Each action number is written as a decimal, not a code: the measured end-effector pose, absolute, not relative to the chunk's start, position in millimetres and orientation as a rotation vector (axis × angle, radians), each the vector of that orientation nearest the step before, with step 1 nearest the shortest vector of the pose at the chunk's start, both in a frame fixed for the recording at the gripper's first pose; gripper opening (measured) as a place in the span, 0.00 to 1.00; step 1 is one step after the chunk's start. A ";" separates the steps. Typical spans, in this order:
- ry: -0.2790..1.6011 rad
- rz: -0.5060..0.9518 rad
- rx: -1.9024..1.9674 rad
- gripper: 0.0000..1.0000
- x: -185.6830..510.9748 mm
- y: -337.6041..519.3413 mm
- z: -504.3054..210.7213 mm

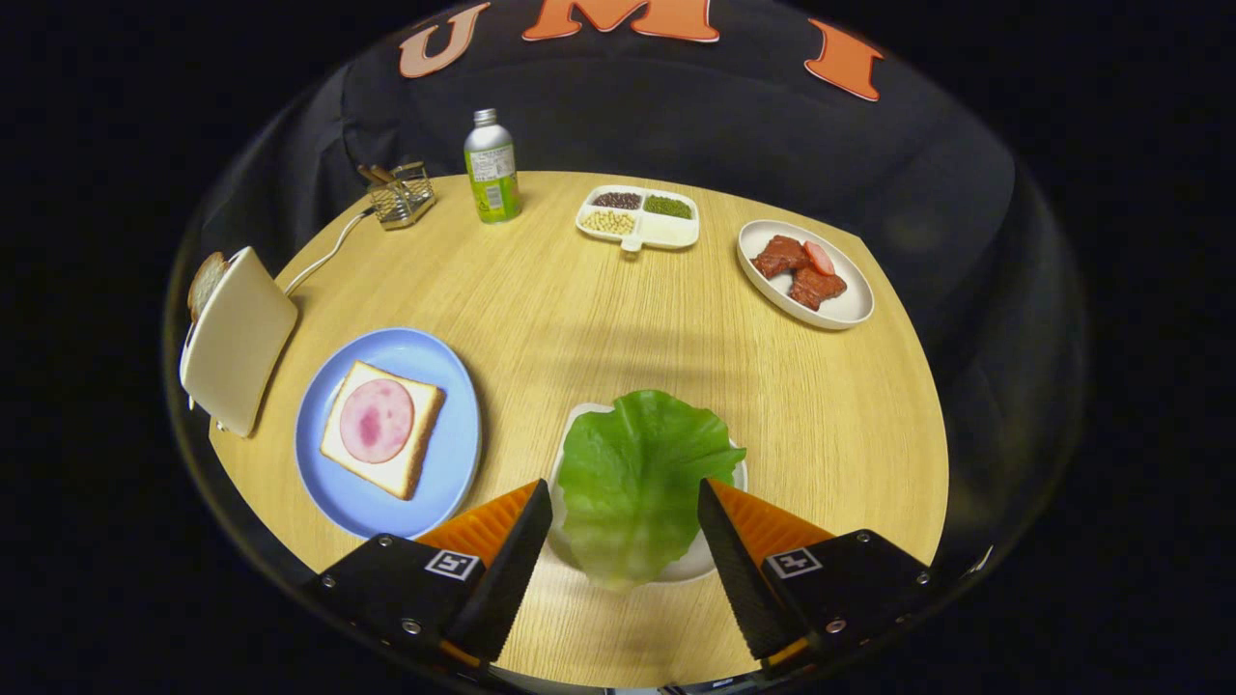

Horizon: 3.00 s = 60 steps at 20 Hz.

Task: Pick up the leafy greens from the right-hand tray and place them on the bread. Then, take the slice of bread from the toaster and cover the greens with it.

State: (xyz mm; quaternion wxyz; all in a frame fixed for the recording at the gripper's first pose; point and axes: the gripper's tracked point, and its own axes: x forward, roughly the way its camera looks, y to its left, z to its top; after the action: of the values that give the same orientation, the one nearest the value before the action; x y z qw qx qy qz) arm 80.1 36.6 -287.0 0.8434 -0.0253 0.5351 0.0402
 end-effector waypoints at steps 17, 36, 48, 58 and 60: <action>1.290 0.024 0.046 0.52 83.9 42.9 -337.6; 1.113 0.061 0.189 0.01 90.5 48.9 -286.5; 1.029 0.261 0.138 0.01 87.5 137.5 -234.4; 1.053 0.344 0.160 0.02 94.9 188.6 -243.6; 1.072 0.358 0.161 0.02 96.1 201.9 -252.1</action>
State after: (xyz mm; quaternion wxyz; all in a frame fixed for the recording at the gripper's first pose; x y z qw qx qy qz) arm 96.1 201.9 -252.1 0.8416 0.0761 0.5072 0.1693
